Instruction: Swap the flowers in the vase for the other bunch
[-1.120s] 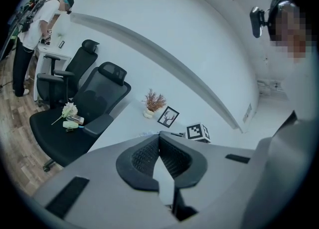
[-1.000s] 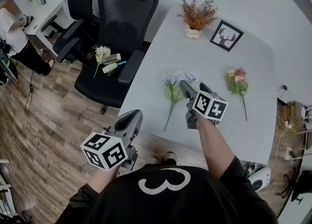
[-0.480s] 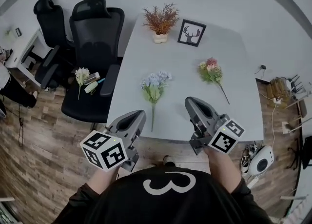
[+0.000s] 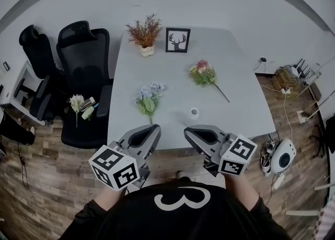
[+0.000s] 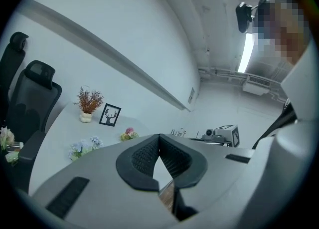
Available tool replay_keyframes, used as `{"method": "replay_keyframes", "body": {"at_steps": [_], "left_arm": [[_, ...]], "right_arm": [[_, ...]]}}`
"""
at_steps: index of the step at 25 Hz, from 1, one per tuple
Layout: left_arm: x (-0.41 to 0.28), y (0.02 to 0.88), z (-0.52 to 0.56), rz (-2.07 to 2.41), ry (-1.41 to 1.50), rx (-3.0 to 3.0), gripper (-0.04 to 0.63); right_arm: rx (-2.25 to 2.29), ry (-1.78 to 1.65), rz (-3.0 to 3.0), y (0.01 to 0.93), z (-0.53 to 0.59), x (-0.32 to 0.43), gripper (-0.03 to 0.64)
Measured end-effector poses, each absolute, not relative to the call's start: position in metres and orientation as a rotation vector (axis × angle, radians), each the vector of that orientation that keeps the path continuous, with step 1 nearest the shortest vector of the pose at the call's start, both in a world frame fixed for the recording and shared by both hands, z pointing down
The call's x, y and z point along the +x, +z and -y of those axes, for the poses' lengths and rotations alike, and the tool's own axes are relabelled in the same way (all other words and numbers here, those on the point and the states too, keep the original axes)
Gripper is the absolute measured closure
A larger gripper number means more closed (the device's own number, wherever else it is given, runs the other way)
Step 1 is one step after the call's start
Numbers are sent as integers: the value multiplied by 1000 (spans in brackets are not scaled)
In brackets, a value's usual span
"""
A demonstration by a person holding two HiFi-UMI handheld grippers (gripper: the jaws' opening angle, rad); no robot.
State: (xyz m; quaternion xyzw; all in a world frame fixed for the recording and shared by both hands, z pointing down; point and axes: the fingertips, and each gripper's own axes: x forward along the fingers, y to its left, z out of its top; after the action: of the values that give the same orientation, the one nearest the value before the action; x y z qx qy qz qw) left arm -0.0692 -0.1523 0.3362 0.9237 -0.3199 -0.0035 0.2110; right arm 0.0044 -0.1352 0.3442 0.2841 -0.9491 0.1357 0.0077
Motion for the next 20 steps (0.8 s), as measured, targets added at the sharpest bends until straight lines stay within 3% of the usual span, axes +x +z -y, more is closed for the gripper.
{"method": "replay_keyframes", "body": {"at_steps": [20], "left_arm": [[-40, 339, 136, 807, 26, 2566, 586]], "right_arm": [[880, 442, 2970, 349, 124, 22, 609]]}}
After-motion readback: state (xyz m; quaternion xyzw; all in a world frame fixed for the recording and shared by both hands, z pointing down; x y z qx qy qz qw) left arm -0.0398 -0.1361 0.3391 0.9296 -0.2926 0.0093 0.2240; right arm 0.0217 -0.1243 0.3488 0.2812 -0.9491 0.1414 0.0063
